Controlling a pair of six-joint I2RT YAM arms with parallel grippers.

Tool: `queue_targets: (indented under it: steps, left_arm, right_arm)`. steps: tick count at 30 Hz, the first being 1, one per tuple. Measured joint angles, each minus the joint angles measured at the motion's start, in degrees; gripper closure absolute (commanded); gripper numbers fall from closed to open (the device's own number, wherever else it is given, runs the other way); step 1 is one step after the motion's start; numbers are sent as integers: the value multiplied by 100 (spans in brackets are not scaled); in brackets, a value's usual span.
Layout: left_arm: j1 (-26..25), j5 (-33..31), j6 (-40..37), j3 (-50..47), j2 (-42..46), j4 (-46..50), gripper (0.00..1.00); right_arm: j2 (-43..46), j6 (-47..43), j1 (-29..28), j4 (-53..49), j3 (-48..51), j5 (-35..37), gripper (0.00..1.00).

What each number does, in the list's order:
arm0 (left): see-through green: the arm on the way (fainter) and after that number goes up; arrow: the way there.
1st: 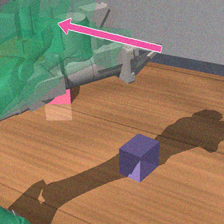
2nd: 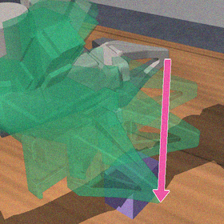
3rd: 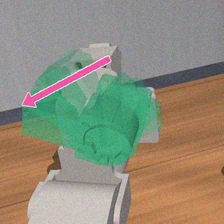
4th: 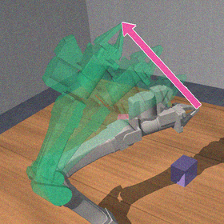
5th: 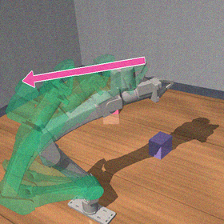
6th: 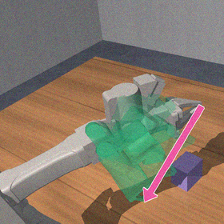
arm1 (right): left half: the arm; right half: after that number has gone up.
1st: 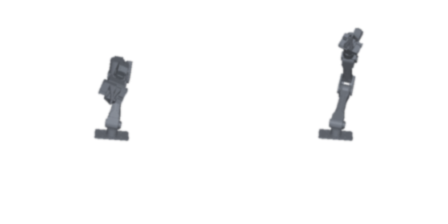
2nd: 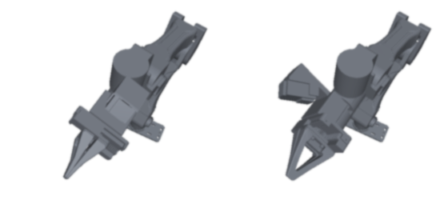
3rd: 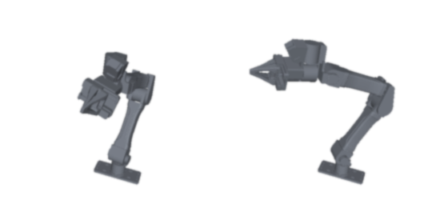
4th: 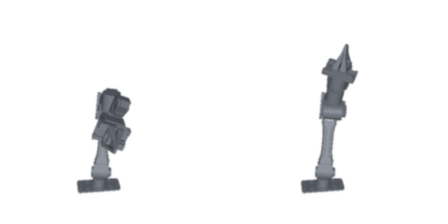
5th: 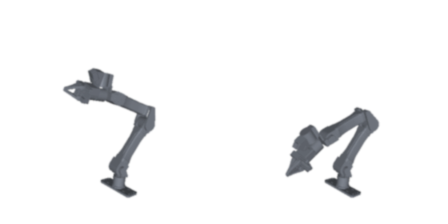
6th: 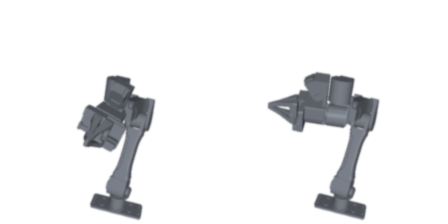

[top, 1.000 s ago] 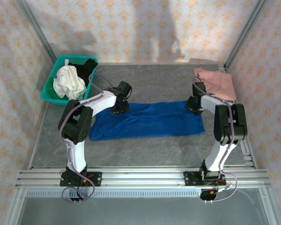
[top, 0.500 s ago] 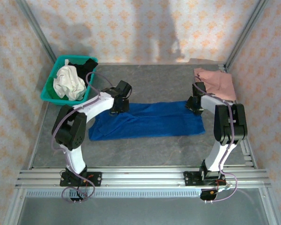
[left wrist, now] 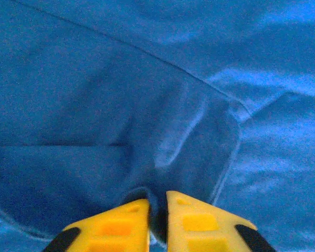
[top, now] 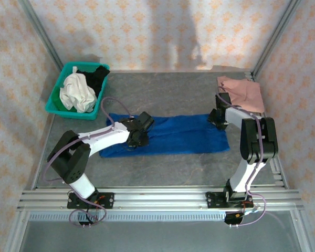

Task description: Fold and stack the t-shirts

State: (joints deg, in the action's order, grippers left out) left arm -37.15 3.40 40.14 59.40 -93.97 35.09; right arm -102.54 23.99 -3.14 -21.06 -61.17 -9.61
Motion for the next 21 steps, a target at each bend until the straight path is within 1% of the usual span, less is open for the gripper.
queue_targets:
  steps: [1, 3, 7, 10, 12, 15, 19, 21]
  left_arm:
    - [-4, 107, 37, -22, 22, -85, 71]
    - [-11, 330, 96, -74, 103, -289, 60]
    - [-11, 811, 201, -98, 256, -664, 57]
    - [20, 1095, 181, -98, 317, -837, 57]
    - [142, 1158, 138, -98, 374, -837, 53]
    - [669, 992, -68, -96, 481, -715, 48]
    - [1510, 518, -413, -92, 415, -428, 48]
    - [1705, 350, -533, -87, 275, -308, 47]
  right_arm:
    - [24, 0, -17, -39, 0, 11, 56]
    - [74, 0, -70, -98, 0, 20, 56]
    - [166, 2, -249, -166, 0, 42, 56]
    - [195, 2, -463, -192, 0, 66, 56]
    - [210, 4, -667, -199, 0, 83, 56]
    - [212, 50, -1062, -186, -2, 76, 56]
    - [210, 90, -1709, -35, -2, 74, 56]
    - [199, 90, -1923, 0, -17, 74, 56]
